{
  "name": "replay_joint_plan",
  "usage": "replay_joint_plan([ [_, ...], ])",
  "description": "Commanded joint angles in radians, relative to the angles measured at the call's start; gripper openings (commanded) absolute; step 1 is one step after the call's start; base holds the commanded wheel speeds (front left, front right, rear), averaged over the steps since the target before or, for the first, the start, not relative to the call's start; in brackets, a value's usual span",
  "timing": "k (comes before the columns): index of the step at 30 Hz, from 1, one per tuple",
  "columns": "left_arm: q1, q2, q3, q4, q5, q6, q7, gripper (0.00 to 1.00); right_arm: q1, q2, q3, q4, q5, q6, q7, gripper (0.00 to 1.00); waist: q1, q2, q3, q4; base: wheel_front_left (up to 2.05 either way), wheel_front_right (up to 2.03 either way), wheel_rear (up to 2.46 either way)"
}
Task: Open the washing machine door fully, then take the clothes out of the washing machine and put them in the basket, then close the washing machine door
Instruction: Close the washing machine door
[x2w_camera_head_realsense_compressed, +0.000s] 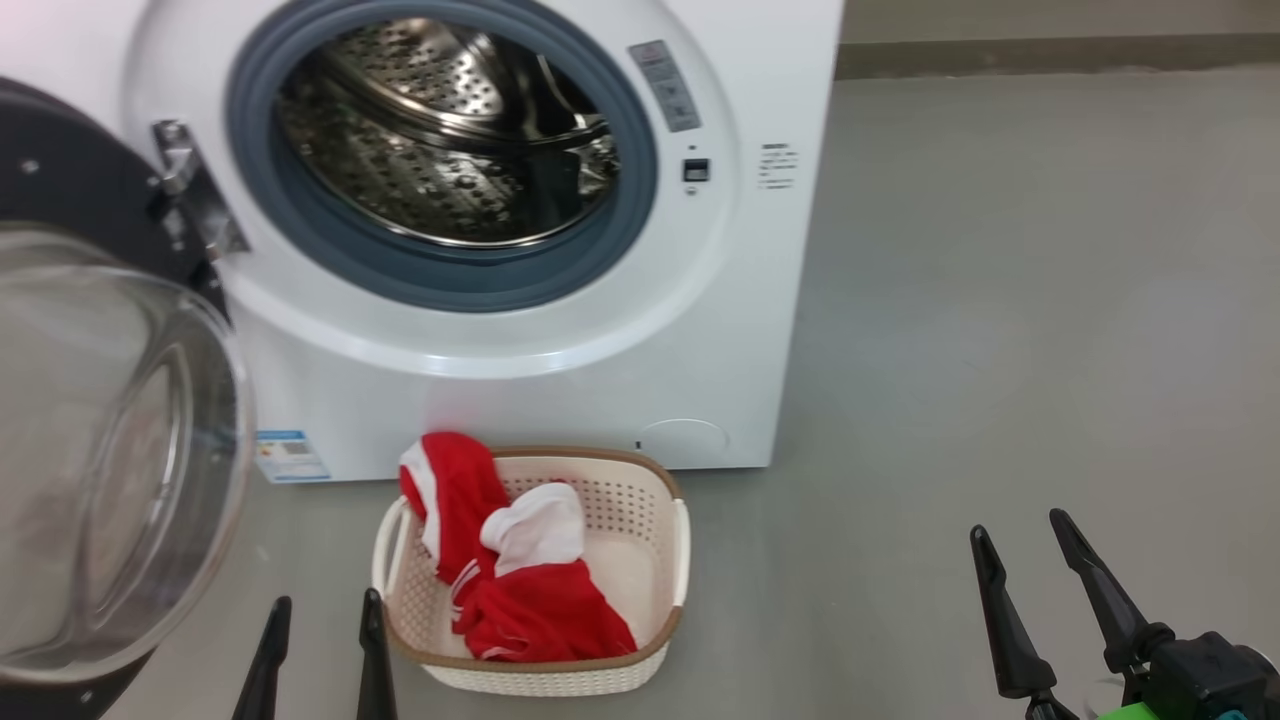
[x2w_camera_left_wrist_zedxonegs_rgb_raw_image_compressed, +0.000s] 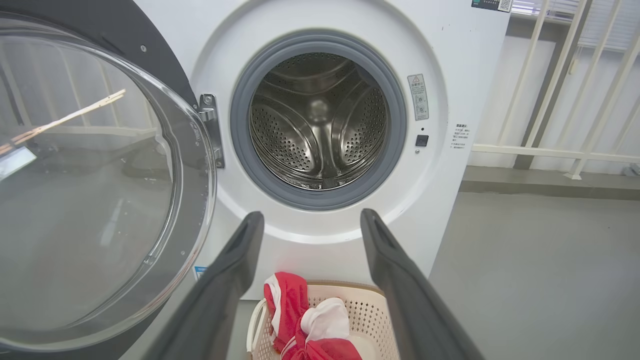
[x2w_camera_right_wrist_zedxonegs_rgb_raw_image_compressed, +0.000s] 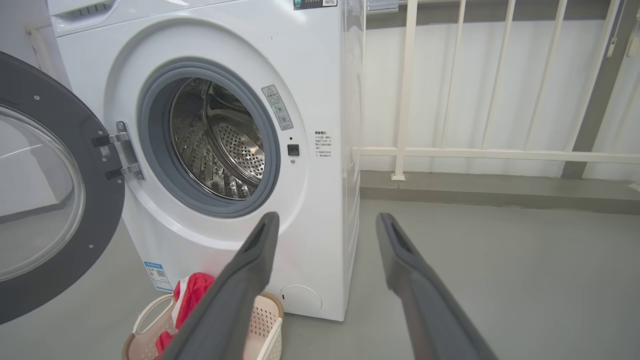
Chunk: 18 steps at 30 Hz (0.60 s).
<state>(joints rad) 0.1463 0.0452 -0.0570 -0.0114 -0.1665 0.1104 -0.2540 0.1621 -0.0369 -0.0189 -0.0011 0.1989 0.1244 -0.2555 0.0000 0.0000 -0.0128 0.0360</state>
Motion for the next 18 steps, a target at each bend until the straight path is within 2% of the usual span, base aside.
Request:
replay_joint_plan([
  [1,-0.006,0.006,0.031,-0.037,0.013,0.015,-0.008,1.0,-0.011,-0.013,0.026,-0.027,-0.006,0.006,-0.006,1.0,0.0,0.0,-0.006,0.052,0.0,0.0,0.0],
  [3,-0.003,0.006,0.032,-0.042,0.013,0.017,-0.008,1.0,-0.011,-0.013,0.027,-0.028,-0.008,0.006,-0.006,1.0,0.0,0.0,-0.006,0.067,0.0,0.0,0.0],
  [18,0.015,0.01,0.043,-0.049,0.015,0.027,-0.008,1.0,-0.013,-0.013,0.04,-0.029,-0.017,0.006,-0.006,1.0,0.0,0.0,-0.012,0.299,0.0,0.0,0.0],
])
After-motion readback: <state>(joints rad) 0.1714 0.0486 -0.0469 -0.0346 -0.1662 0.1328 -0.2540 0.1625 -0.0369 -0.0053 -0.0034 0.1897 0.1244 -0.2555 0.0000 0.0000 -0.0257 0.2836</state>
